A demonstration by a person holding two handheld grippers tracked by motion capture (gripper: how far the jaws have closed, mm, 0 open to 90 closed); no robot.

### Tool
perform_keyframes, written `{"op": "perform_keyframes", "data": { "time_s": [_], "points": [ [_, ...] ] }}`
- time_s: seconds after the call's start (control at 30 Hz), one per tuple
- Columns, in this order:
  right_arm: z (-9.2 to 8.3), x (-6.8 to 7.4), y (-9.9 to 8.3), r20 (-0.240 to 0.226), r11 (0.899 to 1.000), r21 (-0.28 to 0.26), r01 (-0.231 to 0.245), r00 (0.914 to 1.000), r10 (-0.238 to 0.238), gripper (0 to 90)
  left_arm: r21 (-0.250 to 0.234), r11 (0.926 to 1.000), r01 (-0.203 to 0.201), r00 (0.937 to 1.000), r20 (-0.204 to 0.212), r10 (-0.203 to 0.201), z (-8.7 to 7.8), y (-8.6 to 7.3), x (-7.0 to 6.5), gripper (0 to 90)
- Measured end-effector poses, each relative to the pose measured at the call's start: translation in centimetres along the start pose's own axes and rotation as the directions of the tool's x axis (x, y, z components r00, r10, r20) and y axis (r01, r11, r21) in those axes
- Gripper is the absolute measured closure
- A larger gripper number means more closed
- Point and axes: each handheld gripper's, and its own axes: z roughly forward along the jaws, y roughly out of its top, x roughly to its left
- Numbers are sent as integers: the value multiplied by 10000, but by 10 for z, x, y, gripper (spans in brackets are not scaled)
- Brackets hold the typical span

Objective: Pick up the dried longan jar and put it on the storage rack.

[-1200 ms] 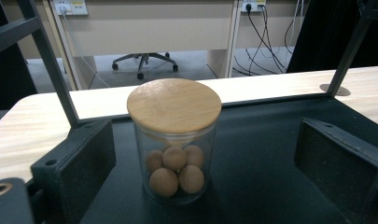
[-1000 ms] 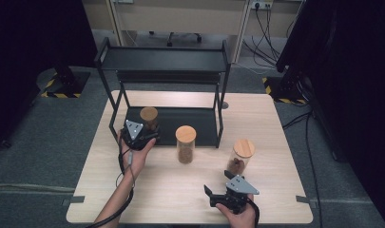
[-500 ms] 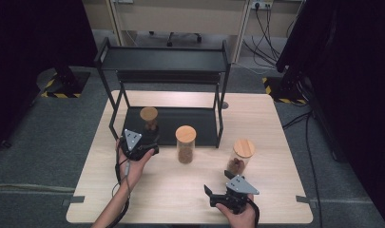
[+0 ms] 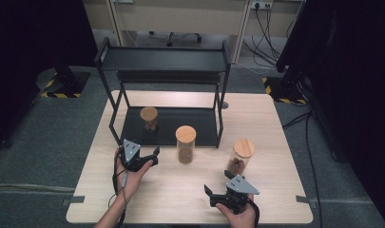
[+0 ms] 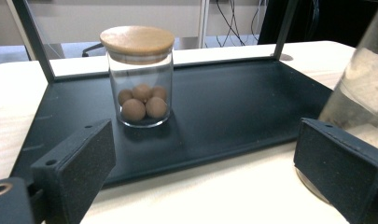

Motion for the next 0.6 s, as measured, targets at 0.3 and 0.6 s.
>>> {"op": "perform_keyframes", "data": {
  "time_s": [0.3, 0.6],
  "points": [
    [0, 0, 0, 14, 10000, 8, 9, 10000, -9, 51, 69, 9999, 93, 10000, -9, -93, -9, -11, 2, 52],
    [0, 0, 0, 15, 10000, 2, 13, 10000, -13, 51, 218, 9997, 91, 9999, 112, -93, -16, -20, 1, 53]
  ]
}}
